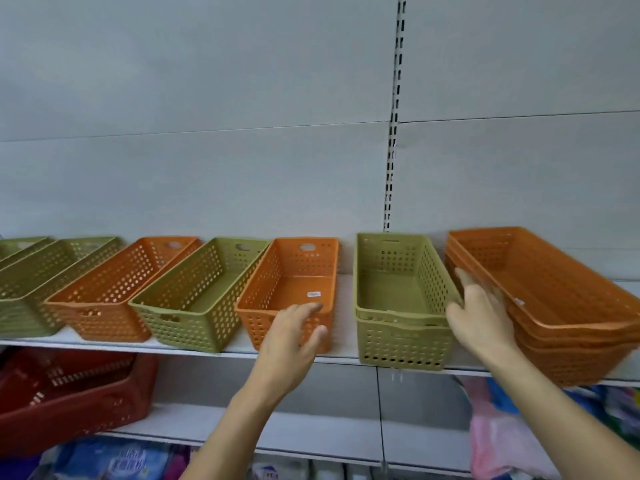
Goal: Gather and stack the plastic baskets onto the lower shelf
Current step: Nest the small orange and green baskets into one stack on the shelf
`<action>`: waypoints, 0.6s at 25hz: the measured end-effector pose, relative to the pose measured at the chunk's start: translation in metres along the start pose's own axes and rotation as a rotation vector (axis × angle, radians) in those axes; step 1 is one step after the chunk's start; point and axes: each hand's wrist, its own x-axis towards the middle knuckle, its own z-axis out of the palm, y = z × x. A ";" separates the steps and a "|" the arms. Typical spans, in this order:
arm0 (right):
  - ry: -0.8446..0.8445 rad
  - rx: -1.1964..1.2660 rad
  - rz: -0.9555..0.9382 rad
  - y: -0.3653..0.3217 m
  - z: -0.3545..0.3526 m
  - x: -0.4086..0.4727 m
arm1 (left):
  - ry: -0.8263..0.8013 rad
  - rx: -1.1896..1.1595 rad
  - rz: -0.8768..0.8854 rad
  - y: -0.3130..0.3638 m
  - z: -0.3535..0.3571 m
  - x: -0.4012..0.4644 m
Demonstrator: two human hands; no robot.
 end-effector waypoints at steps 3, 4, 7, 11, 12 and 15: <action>0.061 0.013 -0.193 -0.018 0.006 -0.006 | 0.049 -0.029 -0.047 -0.004 -0.010 -0.008; 0.072 0.029 -0.252 -0.027 0.010 -0.007 | 0.067 -0.036 -0.061 -0.008 -0.016 -0.011; 0.077 0.087 -0.379 -0.056 0.029 -0.016 | 0.139 -0.021 -0.108 -0.032 -0.045 -0.019; 0.026 0.198 -0.541 -0.111 0.060 -0.037 | 0.275 0.034 -0.192 -0.085 -0.107 -0.024; 0.007 0.230 -0.566 -0.127 0.069 -0.043 | 0.309 0.043 -0.215 -0.100 -0.123 -0.022; -0.024 0.284 -0.582 -0.180 0.107 -0.060 | 0.350 0.063 -0.273 -0.149 -0.168 -0.010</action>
